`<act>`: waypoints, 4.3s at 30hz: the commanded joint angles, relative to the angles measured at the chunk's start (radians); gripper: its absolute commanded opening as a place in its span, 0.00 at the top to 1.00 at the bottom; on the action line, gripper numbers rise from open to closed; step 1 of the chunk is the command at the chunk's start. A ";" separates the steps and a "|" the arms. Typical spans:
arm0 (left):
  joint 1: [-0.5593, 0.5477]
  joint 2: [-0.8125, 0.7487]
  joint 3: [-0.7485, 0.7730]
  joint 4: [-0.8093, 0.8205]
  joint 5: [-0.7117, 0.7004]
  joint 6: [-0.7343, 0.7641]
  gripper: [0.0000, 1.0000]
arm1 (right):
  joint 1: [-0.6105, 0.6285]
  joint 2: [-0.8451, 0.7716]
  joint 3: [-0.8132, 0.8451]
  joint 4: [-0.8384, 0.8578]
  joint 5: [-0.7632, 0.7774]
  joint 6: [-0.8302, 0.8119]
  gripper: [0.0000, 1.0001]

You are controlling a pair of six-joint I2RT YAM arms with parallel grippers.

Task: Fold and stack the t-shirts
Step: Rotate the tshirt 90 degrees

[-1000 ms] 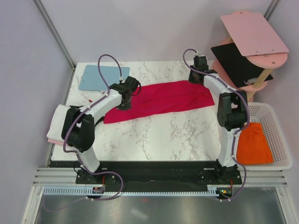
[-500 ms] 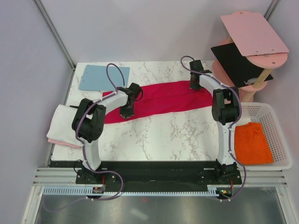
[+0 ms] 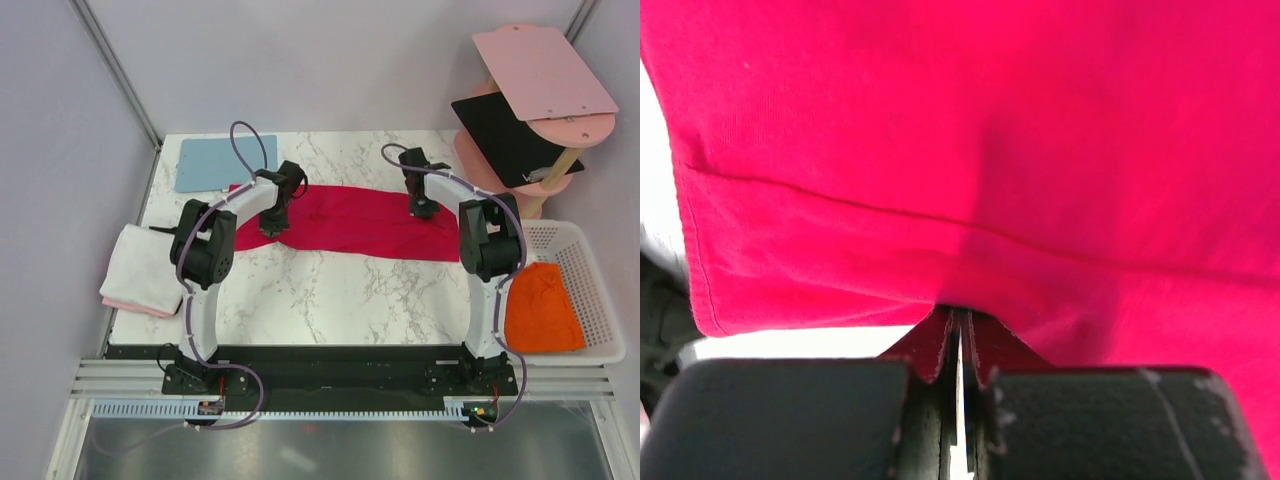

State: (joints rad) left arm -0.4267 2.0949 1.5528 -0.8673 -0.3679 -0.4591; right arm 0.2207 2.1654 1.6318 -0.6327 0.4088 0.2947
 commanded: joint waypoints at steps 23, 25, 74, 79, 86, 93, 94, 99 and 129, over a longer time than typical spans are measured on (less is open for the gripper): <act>-0.015 0.419 0.760 -0.133 0.086 0.191 0.98 | 0.578 -0.555 -0.550 -0.202 -0.385 0.208 1.00; -0.021 0.433 0.796 -0.145 0.092 0.200 0.98 | 0.589 -0.573 -0.537 -0.182 -0.374 0.205 1.00; -0.027 -0.509 -0.326 -0.019 -0.043 0.053 0.98 | 0.252 0.396 0.560 0.269 -0.317 -0.029 1.00; -0.027 -0.510 -0.346 -0.018 -0.046 0.051 0.98 | 0.209 0.393 0.563 0.205 -0.249 -0.005 1.00; -0.027 -0.510 -0.369 -0.009 -0.048 0.046 0.98 | 0.096 0.389 0.534 0.139 -0.214 0.041 1.00; -0.046 -0.496 -0.373 0.037 0.043 0.042 0.98 | 0.013 0.378 0.488 0.119 -0.134 0.084 1.00; -0.055 -0.498 -0.373 0.071 0.093 0.039 0.98 | 0.005 0.378 0.487 0.116 -0.124 0.090 1.00; -0.190 -0.458 -0.364 0.227 0.273 0.005 0.98 | -0.043 0.375 0.507 0.108 -0.152 0.120 1.00; -0.557 -0.107 -0.295 0.703 0.678 -0.331 0.98 | -0.046 -0.276 0.028 0.269 -0.337 0.055 1.00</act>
State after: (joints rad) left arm -0.9878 2.0758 1.3228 -0.0795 0.3920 -0.7731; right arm 0.1745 1.8721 1.6650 -0.3462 0.0872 0.3641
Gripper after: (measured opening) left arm 0.026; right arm 0.006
